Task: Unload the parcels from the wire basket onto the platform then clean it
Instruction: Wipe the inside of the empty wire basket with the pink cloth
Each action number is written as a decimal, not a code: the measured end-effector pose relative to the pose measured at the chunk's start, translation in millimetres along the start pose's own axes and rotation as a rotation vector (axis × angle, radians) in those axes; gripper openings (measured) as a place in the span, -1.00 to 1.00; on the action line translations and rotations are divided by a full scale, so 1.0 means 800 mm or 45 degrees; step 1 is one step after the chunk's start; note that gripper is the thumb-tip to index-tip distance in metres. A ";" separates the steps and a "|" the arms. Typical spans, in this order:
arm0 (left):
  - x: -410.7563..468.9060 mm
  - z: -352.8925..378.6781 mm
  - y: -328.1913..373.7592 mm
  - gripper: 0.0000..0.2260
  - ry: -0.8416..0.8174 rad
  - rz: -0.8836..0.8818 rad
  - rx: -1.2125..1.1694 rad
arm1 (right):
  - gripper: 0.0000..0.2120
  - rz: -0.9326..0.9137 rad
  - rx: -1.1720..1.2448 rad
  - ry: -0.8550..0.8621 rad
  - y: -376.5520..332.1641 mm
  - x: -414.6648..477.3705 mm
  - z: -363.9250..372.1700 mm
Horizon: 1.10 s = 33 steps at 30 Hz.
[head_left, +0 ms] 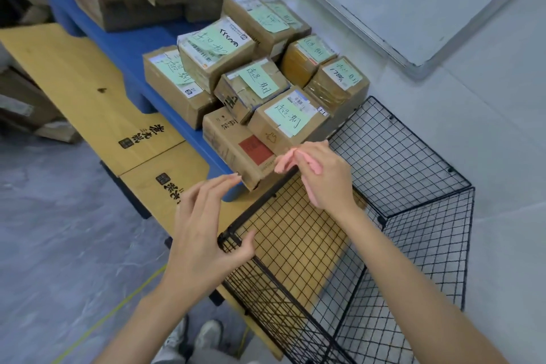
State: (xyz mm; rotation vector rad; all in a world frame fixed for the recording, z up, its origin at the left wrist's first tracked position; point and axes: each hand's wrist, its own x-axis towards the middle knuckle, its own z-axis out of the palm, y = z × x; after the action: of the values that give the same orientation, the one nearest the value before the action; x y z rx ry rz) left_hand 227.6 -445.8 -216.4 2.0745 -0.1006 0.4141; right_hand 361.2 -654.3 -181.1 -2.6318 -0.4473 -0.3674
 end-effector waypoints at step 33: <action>0.002 0.009 -0.009 -0.40 -0.057 0.004 -0.087 | -0.63 -0.178 -0.117 -0.117 -0.013 -0.005 -0.003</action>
State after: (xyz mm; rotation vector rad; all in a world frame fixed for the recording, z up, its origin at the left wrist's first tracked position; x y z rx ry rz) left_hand 232.4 -447.8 -225.0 2.0167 -0.1429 0.3618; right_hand 353.5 -647.1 -176.4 -2.7227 -0.6622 -0.3185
